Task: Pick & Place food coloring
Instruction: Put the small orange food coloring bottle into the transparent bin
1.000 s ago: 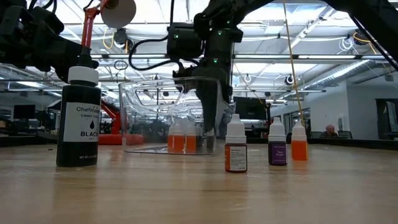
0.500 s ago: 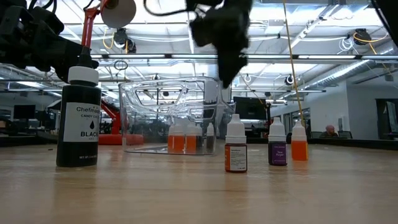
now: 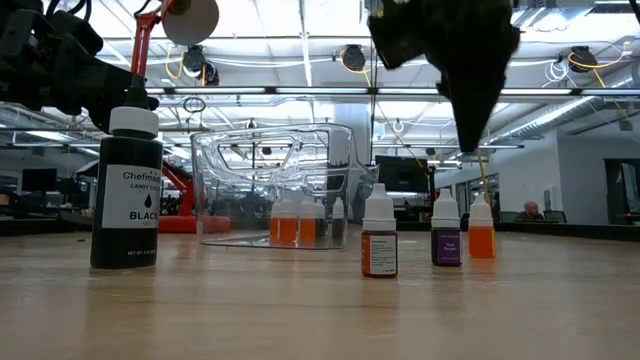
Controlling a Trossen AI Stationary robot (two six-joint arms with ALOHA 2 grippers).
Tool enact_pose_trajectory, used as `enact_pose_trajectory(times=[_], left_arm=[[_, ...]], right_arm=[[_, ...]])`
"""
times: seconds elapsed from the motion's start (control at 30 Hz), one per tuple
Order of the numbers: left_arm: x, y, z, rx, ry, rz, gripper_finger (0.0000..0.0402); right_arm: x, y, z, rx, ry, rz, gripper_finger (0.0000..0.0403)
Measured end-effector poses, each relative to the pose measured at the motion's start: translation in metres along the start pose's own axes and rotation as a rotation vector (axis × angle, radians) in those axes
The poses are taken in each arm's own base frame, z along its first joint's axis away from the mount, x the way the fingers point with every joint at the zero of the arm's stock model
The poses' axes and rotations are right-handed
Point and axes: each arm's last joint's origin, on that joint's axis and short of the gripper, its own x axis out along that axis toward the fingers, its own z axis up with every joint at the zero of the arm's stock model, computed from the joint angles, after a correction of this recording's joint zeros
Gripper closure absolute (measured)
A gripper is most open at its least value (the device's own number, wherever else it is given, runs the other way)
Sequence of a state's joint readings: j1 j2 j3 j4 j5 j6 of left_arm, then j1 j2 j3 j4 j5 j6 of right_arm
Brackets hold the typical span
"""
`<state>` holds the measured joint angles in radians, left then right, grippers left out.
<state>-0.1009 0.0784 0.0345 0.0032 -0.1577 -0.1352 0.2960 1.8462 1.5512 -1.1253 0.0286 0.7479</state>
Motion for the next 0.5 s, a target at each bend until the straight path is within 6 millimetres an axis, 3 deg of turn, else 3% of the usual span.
enact_pose_trajectory(times=[0.23,0.5], left_arm=[[0.0,0.0,0.0,0.0,0.0,0.0,0.0149],[0.0,0.0,0.0,0.0,0.0,0.0,0.0149]], right_arm=[[0.031,0.002,-0.011,0.014,-0.011,0.015,0.0238],[0.045,0.0,-0.012,0.0,-0.031,0.036,0.0238]])
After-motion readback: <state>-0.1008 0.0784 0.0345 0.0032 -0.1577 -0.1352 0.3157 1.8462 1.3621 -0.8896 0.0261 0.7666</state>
